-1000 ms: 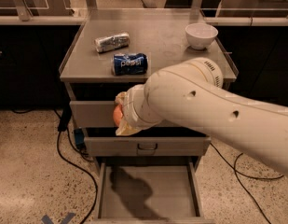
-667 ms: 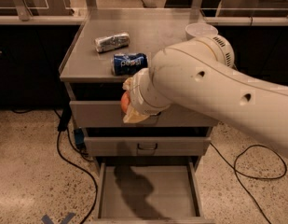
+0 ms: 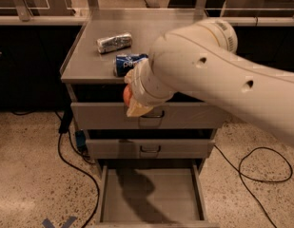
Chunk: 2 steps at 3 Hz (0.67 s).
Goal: Pick apple from bottom drawer and place on counter
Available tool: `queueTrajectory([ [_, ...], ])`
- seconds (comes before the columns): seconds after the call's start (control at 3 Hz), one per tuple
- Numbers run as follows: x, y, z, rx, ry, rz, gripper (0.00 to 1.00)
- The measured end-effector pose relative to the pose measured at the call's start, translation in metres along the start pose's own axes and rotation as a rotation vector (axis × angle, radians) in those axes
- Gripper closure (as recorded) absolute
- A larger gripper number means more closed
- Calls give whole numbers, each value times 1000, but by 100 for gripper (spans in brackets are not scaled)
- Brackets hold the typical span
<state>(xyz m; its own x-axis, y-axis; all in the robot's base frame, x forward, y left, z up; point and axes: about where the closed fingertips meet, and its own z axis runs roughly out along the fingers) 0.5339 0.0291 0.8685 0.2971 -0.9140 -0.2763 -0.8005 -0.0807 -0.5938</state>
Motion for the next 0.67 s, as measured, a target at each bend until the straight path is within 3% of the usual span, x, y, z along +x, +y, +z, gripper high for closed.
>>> queueTrajectory([
  [0.67, 38, -74, -13, -19, 60, -65, 100],
])
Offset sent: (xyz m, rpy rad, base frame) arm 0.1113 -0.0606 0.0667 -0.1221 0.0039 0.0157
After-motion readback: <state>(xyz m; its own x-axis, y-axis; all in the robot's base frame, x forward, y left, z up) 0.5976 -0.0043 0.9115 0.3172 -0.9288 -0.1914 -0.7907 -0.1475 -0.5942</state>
